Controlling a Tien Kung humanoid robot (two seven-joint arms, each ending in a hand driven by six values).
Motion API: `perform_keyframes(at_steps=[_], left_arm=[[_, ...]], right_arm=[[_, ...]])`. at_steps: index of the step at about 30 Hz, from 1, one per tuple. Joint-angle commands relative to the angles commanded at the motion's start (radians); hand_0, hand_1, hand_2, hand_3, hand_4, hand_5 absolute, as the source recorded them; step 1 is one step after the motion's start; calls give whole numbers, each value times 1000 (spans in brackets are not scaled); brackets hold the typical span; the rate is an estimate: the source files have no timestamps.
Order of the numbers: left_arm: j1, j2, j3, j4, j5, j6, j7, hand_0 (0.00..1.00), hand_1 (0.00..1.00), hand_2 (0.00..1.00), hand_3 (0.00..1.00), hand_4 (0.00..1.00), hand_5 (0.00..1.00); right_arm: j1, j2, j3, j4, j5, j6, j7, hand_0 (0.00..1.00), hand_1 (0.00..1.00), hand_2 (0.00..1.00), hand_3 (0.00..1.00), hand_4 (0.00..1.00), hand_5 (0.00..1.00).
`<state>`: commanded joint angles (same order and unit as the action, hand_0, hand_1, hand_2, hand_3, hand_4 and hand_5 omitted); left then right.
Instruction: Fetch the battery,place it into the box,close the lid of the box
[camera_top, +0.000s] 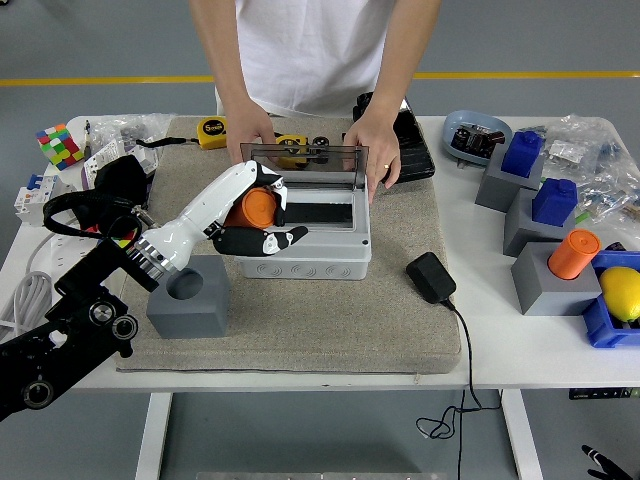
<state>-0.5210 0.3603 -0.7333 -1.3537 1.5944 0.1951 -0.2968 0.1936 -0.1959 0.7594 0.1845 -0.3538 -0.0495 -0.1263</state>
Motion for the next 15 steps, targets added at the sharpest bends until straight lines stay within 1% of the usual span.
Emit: perform_keyframes(at_steps=[2,5,7,11,12,13,15], left_arm=[[-46,-12,39,29,48,-3,33,63,76,176,199,548,2],[-102,-30,89,78,74,-4,68,63,76,176,199,548,2],[-143,-50,127,123,98,-7,115,72,81,182,203,565,2],[-183,-81,161,182,102,-19,177,72,81,182,203,565,2],[-190,-88,166,194,99,-18,185,72,81,182,203,565,2],[-199,-97,173,209,90,-16,192,83,96,188,212,612,2],[-212,-112,181,236,78,-8,202,83,96,188,212,612,2]], right_arm=[[0,1,-2,1,2,-2,0,647,698,676,573,936,524],[0,2,-9,0,8,-3,-1,647,698,676,573,936,524],[0,3,-14,0,11,-4,-3,648,698,676,573,934,523],[-2,3,-23,-1,17,-4,-5,648,698,676,573,934,523],[-3,3,-25,-1,18,-4,-5,648,698,676,573,934,523],[-3,3,-28,-1,20,-4,-5,647,698,675,571,933,522],[-4,4,-32,-2,22,-4,-5,647,698,675,571,933,522]])
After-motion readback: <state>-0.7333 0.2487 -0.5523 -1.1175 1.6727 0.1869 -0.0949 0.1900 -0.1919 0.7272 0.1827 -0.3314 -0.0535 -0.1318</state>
